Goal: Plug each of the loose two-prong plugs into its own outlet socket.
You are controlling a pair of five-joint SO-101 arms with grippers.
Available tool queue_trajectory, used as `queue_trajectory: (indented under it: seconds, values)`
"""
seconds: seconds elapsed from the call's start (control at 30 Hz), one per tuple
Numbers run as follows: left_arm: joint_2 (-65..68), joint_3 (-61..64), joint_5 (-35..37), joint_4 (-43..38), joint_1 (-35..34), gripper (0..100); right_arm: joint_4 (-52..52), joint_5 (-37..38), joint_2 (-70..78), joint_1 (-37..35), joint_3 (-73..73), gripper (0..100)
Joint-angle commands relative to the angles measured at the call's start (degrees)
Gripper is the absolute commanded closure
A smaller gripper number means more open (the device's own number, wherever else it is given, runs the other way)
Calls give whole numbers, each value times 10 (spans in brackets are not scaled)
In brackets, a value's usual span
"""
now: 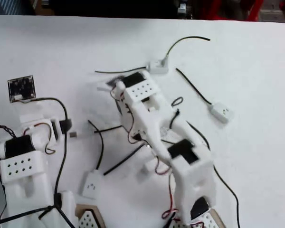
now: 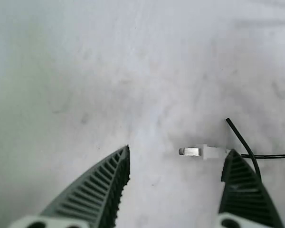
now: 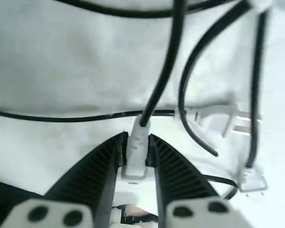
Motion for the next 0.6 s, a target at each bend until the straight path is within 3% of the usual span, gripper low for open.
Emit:
queue_trajectory:
  seconds: [0.0, 0.17, 0.4, 0.57]
  values:
    - [-13, -2, 0, -10, -1, 691, 7, 0, -109, 2, 12, 983]
    - [-13, -4, 0, -10, -1, 691, -21, -3, -169, 4, 25, 982]
    - [-13, -8, 4, -47, 0, 691, -61, -74, -258, -29, 44, 982]
    - [-13, -41, 15, -49, 48, 691, -132, -90, -355, -50, 120, 982]
